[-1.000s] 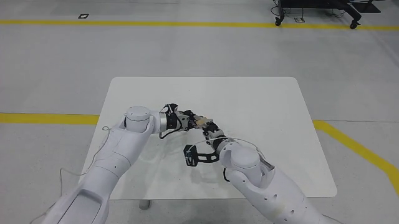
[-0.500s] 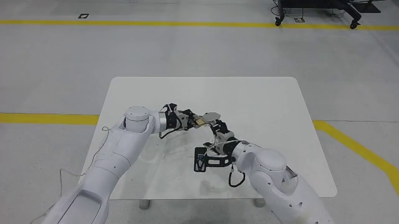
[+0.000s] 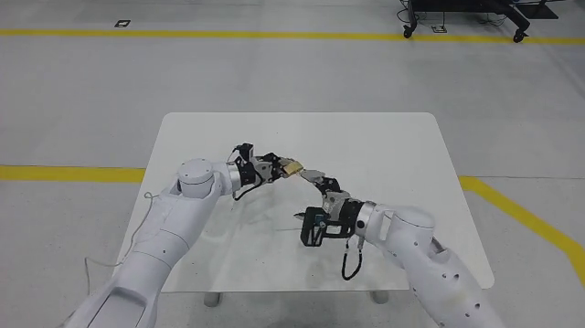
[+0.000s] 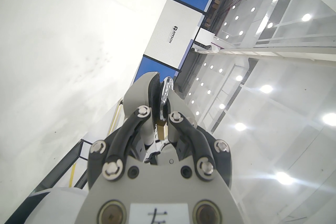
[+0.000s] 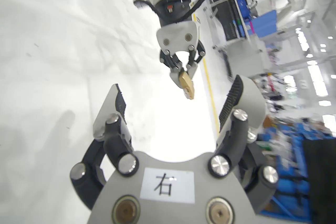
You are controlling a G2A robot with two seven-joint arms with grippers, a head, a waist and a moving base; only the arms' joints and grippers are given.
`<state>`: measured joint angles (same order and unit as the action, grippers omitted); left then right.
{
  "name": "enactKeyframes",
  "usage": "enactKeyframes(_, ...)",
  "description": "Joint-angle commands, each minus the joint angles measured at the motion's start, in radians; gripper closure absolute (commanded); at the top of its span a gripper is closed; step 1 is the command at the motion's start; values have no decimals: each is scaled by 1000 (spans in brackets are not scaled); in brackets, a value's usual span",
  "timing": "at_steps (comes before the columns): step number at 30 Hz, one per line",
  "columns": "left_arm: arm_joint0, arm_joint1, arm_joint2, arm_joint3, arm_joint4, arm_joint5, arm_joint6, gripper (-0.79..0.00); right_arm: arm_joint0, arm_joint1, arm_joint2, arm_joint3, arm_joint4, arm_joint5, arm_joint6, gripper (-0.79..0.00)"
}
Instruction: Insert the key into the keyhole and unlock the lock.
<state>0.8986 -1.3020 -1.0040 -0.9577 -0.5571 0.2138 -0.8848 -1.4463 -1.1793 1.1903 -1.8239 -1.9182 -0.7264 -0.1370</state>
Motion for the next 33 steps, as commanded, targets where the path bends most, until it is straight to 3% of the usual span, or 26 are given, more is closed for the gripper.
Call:
enactKeyframes(1,12,3,-9,-15,0,-10,4,0,40,4,17,84,133,-138,-55,0)
enactKeyframes(2,15,4,-12,-19,-4,-7,-1,0,64,7,10,109,133,-204,-56,0)
enactKeyframes(4,19,5,-16,-26,-5,-11,-4,0,100,9,1,158,131,-241,-34,0)
enactKeyframes(11,29,8,-18,-48,-2,-24,-38,0,157,-1,-26,256,263,-215,-74,0)
enactKeyframes(20,36,13,-17,-61,31,-47,-54,0,217,-13,-55,339,370,-158,-4,0)
enactKeyframes(33,44,17,-2,-89,70,-43,-71,0,277,-15,-94,422,417,-188,-17,0)
